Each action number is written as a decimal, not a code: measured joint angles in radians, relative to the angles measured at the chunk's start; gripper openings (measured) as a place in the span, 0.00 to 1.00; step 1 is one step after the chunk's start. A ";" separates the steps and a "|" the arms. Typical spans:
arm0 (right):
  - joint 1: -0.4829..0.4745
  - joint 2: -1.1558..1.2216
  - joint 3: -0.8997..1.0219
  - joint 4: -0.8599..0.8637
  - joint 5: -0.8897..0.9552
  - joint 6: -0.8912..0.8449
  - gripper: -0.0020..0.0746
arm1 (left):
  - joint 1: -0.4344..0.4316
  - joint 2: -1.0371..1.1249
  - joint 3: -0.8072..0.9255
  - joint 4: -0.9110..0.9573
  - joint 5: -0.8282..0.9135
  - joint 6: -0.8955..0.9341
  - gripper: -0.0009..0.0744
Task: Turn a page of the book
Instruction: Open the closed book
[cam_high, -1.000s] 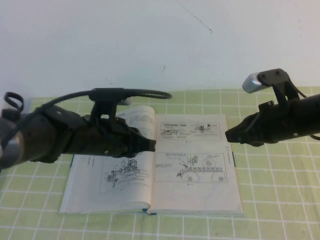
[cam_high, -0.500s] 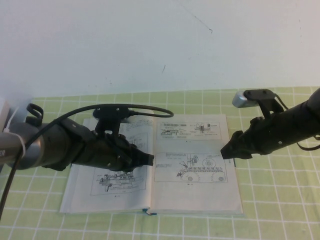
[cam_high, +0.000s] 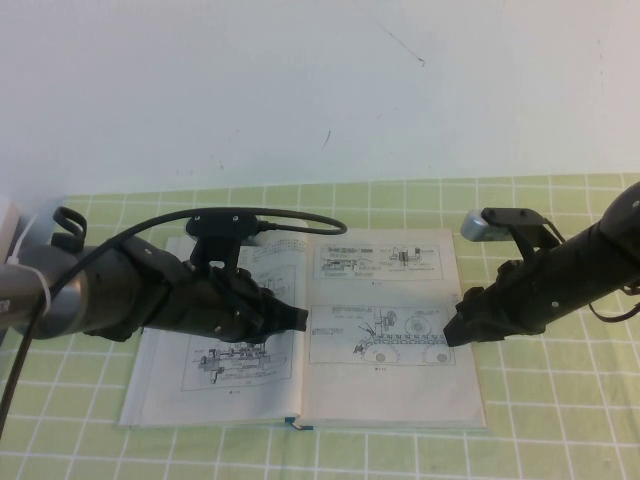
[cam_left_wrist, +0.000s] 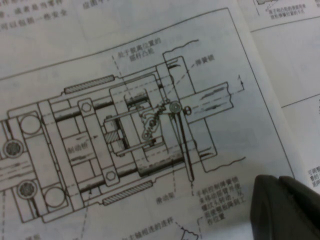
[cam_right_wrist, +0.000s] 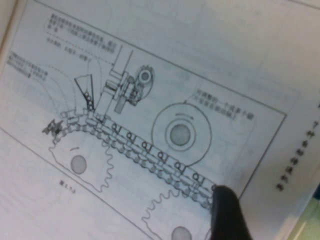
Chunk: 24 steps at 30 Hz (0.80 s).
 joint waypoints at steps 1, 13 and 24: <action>0.000 0.000 0.000 0.000 0.000 0.000 0.52 | 0.000 0.000 0.000 0.000 0.000 0.000 0.01; 0.000 0.002 -0.070 0.006 0.086 -0.005 0.52 | 0.000 0.000 0.000 -0.004 0.010 -0.002 0.01; 0.000 0.002 -0.088 0.122 0.124 -0.032 0.52 | 0.001 0.000 -0.001 -0.011 0.012 -0.005 0.01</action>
